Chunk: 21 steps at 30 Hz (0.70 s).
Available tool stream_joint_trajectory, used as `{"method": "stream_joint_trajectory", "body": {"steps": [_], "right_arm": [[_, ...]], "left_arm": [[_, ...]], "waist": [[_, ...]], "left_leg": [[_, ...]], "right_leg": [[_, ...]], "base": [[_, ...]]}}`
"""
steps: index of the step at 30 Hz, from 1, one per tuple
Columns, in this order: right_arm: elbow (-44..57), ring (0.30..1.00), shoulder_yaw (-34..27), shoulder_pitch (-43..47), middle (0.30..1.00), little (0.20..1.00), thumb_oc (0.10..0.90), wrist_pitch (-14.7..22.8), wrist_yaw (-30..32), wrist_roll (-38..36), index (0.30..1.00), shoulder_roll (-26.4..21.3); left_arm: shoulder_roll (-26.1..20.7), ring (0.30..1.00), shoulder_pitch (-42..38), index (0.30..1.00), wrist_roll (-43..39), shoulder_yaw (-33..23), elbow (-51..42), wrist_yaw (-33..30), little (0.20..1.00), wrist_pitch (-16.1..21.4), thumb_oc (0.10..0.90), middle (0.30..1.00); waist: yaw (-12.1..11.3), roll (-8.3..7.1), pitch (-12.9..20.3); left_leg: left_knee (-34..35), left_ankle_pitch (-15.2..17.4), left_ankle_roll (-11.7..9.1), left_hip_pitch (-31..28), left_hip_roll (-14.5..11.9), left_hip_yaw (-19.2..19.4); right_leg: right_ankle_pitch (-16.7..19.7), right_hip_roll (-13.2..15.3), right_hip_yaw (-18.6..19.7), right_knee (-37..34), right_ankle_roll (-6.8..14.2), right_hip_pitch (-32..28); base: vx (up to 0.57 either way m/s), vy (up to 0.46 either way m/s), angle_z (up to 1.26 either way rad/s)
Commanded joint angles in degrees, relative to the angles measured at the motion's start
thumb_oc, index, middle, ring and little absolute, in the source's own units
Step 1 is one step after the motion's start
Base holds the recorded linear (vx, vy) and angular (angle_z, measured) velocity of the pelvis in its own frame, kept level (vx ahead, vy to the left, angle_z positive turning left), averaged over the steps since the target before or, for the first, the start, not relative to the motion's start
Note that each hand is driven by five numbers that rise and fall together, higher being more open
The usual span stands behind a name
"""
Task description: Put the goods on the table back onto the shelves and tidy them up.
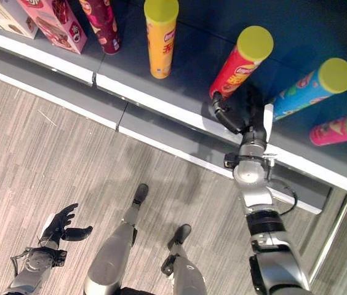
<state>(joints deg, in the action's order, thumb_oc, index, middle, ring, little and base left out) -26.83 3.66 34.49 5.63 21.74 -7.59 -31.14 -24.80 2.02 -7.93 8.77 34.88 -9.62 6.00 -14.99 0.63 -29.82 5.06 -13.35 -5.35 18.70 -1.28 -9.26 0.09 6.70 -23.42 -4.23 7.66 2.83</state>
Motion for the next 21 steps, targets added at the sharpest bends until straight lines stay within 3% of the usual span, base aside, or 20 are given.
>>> {"method": "stream_joint_trajectory", "body": {"steps": [1, 21], "right_arm": [[1.7, 0.9, 0.8, 4.3, 0.9, 0.9, 0.8, 4.5, 2.9, -0.5, 0.9, -7.1], [0.1, 0.9, 3.9, 7.0, 0.9, 0.9, 0.8, 3.8, 1.1, -1.6, 0.9, -6.9]], "left_arm": [[-2.1, 0.9, 3.2, 0.9, -1.0, -0.1, -1.1, -2.3, 0.9, 2.1, 0.8, 0.9], [-1.9, 0.9, 3.2, 0.9, -1.9, 0.2, -1.3, -2.2, 0.9, 1.9, 0.8, 0.9]], "waist": [[0.0, 0.07, 2.4], [-0.3, -0.08, 2.5]], "left_leg": [[-5.6, 10.0, -1.2, 0.6, -2.9, -2.0], [-5.2, 9.9, -1.1, 0.7, -2.7, -2.6]], "right_leg": [[-5.5, 7.5, -0.4, 10.3, 2.3, 4.3], [-5.6, 7.4, -0.9, 10.5, 2.2, 4.2]], "base": [[0.0, 0.0, 0.0], [0.0, 0.0, 0.0]]}}
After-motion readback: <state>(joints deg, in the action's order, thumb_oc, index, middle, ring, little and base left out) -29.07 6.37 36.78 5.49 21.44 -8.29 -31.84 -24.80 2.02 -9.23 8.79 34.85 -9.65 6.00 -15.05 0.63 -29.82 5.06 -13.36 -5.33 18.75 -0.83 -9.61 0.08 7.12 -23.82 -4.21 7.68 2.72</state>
